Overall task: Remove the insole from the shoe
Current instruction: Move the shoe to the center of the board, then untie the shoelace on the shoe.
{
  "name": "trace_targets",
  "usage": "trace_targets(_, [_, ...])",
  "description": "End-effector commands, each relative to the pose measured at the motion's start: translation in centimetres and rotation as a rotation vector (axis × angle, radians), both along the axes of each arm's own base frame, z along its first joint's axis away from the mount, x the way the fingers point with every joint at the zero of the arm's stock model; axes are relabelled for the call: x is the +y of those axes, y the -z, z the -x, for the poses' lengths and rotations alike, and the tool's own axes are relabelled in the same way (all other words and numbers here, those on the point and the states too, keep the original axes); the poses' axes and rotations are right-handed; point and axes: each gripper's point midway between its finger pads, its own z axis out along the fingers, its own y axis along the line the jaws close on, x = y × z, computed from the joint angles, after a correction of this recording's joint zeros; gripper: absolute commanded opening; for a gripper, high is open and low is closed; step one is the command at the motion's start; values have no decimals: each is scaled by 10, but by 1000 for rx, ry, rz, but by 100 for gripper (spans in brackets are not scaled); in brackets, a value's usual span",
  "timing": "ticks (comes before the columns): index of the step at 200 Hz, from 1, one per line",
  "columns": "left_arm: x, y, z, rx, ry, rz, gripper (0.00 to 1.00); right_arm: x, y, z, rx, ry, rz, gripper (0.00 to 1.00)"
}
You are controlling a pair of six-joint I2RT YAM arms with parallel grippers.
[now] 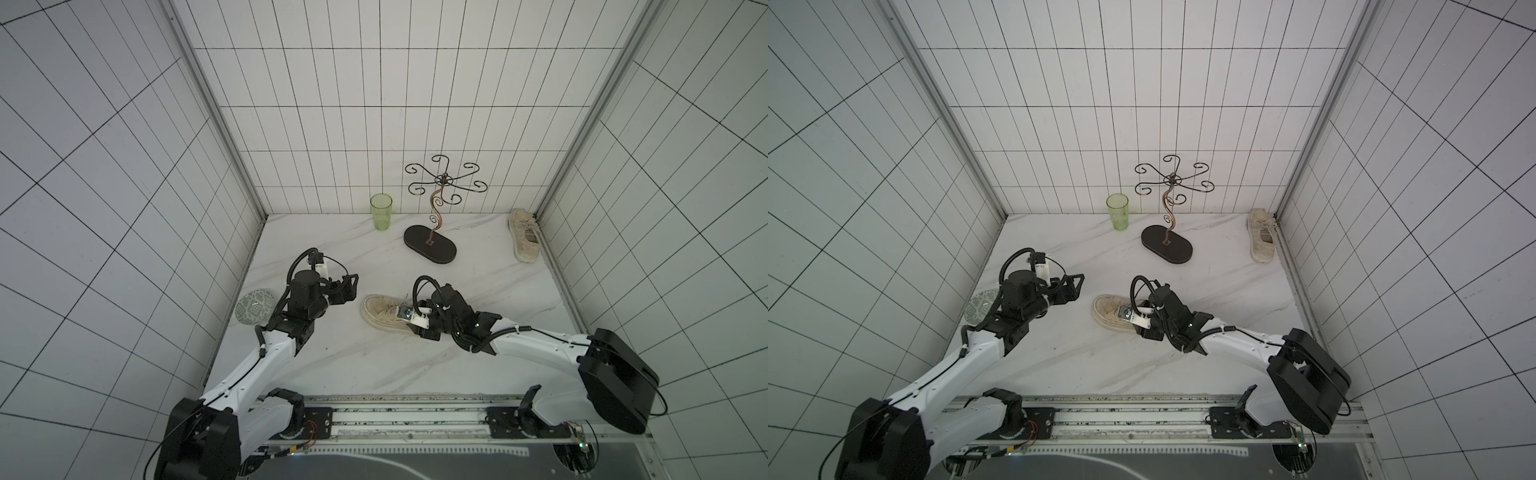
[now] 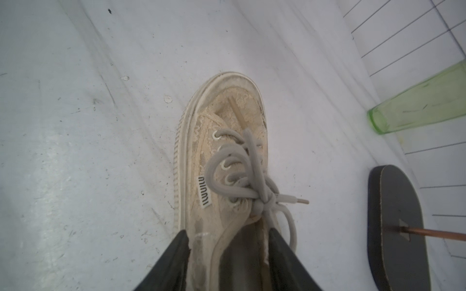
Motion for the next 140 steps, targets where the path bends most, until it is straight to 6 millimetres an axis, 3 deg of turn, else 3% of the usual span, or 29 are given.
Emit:
trace_targets(1, [0,-3,0,-2,7,-14,93,-4,-16,11,0,3,-72,71])
trace_targets(35, [-20,-12,10,-13,121,10,88,-19,-66,19,15,103,-240,75])
trace_targets(59, [-32,-11,16,1,190,27,84,-40,-83,9,18,235,-329,75])
trace_targets(96, [-63,-9,34,51,370,76,75,-59,-88,-13,119,370,-432,74])
trace_targets(121, [-76,-2,48,99,442,65,65,-57,-80,-20,167,411,-460,74])
trace_targets(140, [-87,2,57,120,487,78,65,-53,-75,-22,200,419,-477,74])
